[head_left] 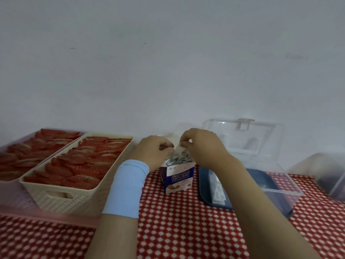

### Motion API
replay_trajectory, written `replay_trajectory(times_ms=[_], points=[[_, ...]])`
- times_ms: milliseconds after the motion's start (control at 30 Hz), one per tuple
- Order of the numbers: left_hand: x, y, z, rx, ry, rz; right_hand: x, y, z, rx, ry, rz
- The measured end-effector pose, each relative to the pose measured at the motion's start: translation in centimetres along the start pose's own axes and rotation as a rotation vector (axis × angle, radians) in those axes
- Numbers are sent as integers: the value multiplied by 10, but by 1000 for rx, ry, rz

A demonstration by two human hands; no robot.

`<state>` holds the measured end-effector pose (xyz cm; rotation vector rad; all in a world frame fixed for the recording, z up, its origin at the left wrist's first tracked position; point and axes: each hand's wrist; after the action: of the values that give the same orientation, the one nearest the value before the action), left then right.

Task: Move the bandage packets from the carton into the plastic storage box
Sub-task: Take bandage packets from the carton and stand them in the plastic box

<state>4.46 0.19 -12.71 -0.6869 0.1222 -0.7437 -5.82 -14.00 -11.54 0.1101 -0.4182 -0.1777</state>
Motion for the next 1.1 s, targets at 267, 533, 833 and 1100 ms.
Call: replay_trajectory(times_ms=[267, 533, 833, 1100], points=[[4, -3, -9, -260, -132, -23, -3, 5, -1, 431, -273, -23], [10, -1, -1, -687, -283, 82, -4, 0, -2, 124, 150, -26], [18, 8, -16, -422, -327, 78, -1, 0, -14, 192, -86, -10], [17, 7, -12, -569, -358, 62, -6, -5, -7, 429, -148, -33]])
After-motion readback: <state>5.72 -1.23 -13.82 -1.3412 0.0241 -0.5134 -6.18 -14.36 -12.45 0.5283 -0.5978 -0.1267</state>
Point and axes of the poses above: each hand's wrist, its own x-axis towards the middle knuckle, its own z-axis out of the back of the hand, y = z × x, and after that the axes turned 11 degrees about z, right-handed
